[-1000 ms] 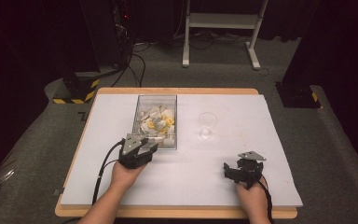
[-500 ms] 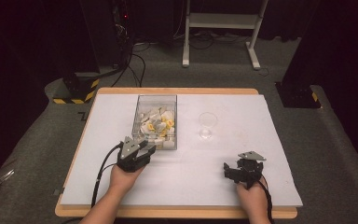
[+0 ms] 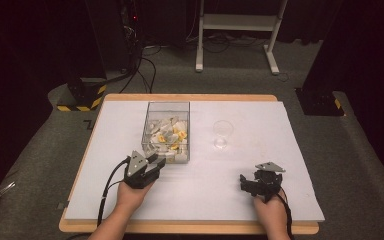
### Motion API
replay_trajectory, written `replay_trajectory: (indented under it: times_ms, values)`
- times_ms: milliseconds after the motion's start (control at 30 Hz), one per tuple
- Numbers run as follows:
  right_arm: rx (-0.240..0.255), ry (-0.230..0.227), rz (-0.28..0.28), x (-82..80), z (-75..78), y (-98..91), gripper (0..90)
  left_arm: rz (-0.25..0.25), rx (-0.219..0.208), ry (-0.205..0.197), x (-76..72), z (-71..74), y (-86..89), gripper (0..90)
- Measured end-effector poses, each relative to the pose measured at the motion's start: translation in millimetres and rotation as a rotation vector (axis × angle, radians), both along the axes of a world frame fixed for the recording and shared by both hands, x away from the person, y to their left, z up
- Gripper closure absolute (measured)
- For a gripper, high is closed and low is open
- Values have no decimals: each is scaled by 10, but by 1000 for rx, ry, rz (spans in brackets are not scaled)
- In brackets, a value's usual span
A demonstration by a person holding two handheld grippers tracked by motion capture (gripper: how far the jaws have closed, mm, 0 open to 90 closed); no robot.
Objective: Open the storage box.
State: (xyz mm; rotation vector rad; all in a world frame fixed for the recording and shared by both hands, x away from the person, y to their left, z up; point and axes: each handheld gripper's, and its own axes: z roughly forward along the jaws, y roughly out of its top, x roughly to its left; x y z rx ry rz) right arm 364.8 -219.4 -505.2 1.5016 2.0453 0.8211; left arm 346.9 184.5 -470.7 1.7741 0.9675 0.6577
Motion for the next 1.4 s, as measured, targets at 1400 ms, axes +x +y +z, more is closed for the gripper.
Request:
replay_trajectory:
  times_ms: [1400]
  values:
    - [-1,-1,0,-3,0,1,88,-25,-14,-36,-377,-34,50,664]
